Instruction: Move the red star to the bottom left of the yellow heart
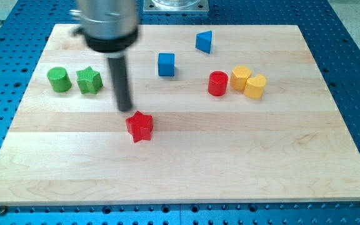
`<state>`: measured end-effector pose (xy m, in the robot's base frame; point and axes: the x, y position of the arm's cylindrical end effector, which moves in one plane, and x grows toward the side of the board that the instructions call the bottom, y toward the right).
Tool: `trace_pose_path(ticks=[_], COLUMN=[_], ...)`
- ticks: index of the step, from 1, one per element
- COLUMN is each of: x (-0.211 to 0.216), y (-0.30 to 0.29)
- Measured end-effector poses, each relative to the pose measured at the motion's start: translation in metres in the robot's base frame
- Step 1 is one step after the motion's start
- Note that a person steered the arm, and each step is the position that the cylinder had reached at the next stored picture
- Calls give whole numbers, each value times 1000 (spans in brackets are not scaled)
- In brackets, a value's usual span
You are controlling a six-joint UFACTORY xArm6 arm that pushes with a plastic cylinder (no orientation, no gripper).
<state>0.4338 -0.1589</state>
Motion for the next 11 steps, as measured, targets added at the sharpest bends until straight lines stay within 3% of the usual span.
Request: trace_pose_path(ticks=[1, 3, 4, 6, 7, 8, 9, 10, 11], x=[64, 70, 82, 77, 110, 69, 25, 54, 27], y=[-62, 119, 107, 219, 223, 266, 262, 252, 177])
